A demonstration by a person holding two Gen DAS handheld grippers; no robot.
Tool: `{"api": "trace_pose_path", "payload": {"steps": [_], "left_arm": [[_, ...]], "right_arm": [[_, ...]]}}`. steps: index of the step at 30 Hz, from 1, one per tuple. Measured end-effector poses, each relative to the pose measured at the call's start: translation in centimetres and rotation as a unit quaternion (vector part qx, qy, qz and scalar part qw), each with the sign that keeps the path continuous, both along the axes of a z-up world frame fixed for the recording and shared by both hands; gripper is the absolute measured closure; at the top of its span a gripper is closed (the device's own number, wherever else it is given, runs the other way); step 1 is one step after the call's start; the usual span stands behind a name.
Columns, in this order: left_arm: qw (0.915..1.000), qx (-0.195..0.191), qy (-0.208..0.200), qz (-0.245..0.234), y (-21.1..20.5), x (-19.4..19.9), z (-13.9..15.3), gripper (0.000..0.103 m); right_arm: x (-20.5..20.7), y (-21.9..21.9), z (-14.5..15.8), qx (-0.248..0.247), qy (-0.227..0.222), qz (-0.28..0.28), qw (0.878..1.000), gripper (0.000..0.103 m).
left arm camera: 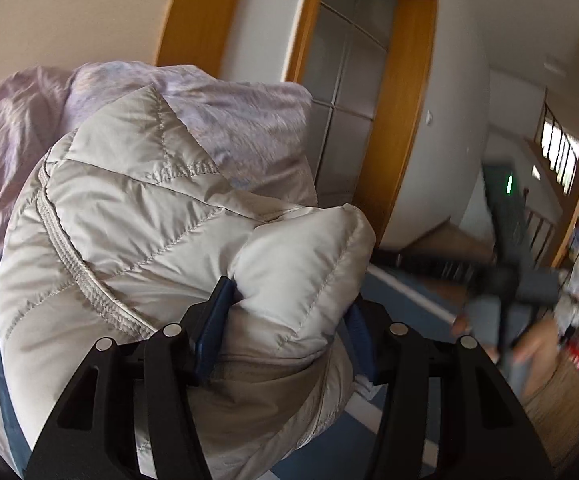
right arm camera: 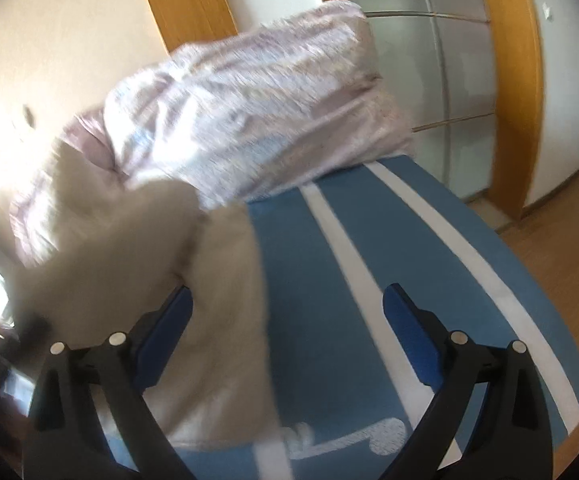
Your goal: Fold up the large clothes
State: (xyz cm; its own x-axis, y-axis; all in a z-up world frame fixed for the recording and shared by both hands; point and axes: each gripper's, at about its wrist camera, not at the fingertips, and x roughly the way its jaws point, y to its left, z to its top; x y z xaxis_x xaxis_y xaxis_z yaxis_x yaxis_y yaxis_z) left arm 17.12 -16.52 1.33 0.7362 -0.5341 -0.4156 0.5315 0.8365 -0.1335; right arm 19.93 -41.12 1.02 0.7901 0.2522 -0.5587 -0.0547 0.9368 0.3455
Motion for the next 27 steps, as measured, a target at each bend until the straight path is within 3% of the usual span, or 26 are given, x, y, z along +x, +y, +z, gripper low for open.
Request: {"api": "trace_pose_path", "payload": {"steps": [6, 10, 14, 21, 27], "left_arm": [[0.9975, 0.066, -0.021, -0.016, -2.5, -0.6, -1.9, 0.043], [0.9935, 0.106, -0.034, -0.025, -3.8, -1.1, -3.1, 0.041], [0.9889, 0.139, -0.042, -0.035, -4.7, -1.7, -4.2, 0.040], [0.9842, 0.164, -0.045, -0.049, -5.2, -1.5, -4.7, 0.040], [0.9798, 0.186, -0.049, -0.057, -5.7, -1.8, -5.5, 0.039]], "right_arm": [[1.8, 2.4, 4.1, 0.052, -0.021, 0.122, 0.991, 0.007], [3.6, 6.1, 5.5, 0.044, -0.003, 0.198, 0.979, 0.007], [5.5, 8.8, 5.2, 0.007, 0.021, 0.213, 0.977, 0.009], [8.6, 9.4, 3.6, 0.021, 0.067, 0.225, 0.972, 0.011], [9.2, 10.7, 2.6, 0.022, 0.086, 0.246, 0.965, 0.022]]}}
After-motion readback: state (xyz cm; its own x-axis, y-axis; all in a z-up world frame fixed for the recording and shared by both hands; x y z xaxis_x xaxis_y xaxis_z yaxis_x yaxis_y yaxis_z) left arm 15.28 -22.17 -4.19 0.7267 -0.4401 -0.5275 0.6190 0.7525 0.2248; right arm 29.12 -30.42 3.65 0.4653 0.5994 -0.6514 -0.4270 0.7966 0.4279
